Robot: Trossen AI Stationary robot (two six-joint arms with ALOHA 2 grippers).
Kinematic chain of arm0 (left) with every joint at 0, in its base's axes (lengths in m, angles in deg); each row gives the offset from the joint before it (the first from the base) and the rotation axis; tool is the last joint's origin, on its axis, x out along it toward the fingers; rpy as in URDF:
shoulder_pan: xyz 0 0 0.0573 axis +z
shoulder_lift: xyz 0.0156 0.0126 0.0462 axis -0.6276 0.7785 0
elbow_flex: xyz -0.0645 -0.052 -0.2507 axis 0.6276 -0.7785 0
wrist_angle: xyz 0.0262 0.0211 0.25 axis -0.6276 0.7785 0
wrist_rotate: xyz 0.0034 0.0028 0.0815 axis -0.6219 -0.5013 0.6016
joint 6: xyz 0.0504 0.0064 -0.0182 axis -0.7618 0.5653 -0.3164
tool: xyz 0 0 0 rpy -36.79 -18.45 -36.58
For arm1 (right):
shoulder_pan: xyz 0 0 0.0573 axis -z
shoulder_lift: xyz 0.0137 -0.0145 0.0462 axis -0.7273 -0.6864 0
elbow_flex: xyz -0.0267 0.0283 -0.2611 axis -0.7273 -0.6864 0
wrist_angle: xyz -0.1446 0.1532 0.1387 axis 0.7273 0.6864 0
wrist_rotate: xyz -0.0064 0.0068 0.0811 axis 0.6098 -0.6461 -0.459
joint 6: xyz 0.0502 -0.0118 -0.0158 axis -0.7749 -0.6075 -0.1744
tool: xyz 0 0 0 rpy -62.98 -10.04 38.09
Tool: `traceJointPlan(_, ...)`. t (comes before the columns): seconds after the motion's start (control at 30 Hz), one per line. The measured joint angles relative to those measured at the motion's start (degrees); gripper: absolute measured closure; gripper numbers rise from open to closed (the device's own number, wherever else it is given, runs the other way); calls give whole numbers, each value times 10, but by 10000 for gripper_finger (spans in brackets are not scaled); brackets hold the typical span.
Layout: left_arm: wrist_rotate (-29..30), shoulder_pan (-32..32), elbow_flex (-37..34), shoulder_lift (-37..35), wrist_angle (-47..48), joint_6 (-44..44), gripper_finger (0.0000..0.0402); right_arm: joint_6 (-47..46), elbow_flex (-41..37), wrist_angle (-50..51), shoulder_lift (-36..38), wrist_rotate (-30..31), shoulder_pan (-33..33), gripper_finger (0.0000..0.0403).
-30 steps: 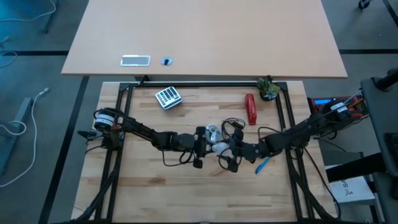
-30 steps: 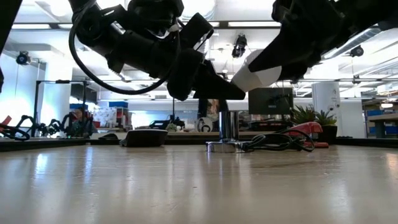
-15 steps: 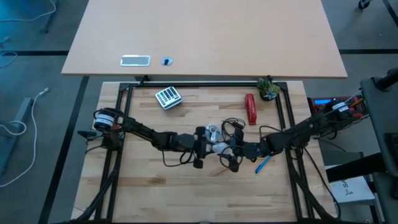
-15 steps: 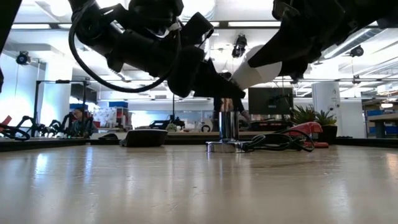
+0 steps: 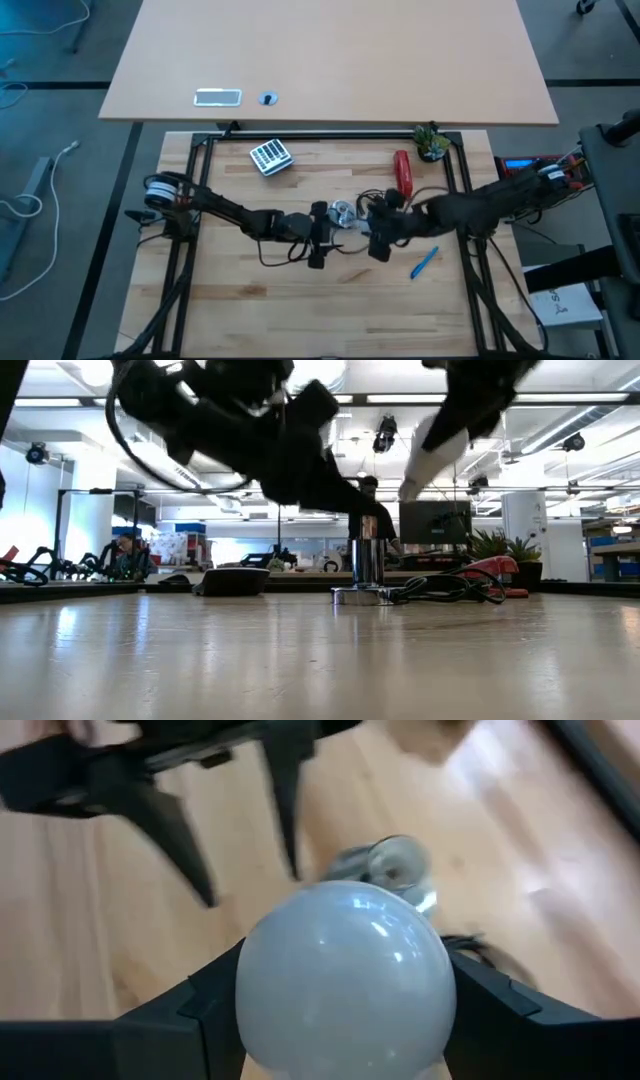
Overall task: Screw lightbulb
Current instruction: Insert the white lightbulb into the silver lamp
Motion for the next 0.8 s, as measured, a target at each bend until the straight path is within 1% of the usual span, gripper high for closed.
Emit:
traceJointPlan(0.1, 34, 0, 0, -35, 45, 0, 169, 32, 49, 45, 0, -23, 32, 166)
traceJointPlan(0.23, 108, 4, -6, -80, 104, 13, 172, 73, 79, 64, 0, -95, 88, 166)
traceJointPlan(0.3, 128, 7, -17, -100, 115, 25, 176, 90, 85, 67, 0, -140, 118, 166)
traceJointPlan(0.43, 132, 16, -48, -142, 114, 58, 183, 108, 91, 81, -1, -205, 171, 166)
traceJointPlan(0.5, 135, 22, -64, -162, 101, 65, 187, 118, 100, 94, -1, -209, 191, 166)
traceJointPlan(0.6, 158, 30, -86, -182, 63, 54, 192, 130, 127, 111, -18, -239, 218, 166)
traceJointPlan(0.73, 165, 49, -99, -207, 33, 19, 198, 161, 191, 165, -75, -254, 241, 166)
traceJointPlan(0.8, 165, 65, -101, -216, 33, 9, 201, 183, 233, 213, -119, -255, 246, 166)
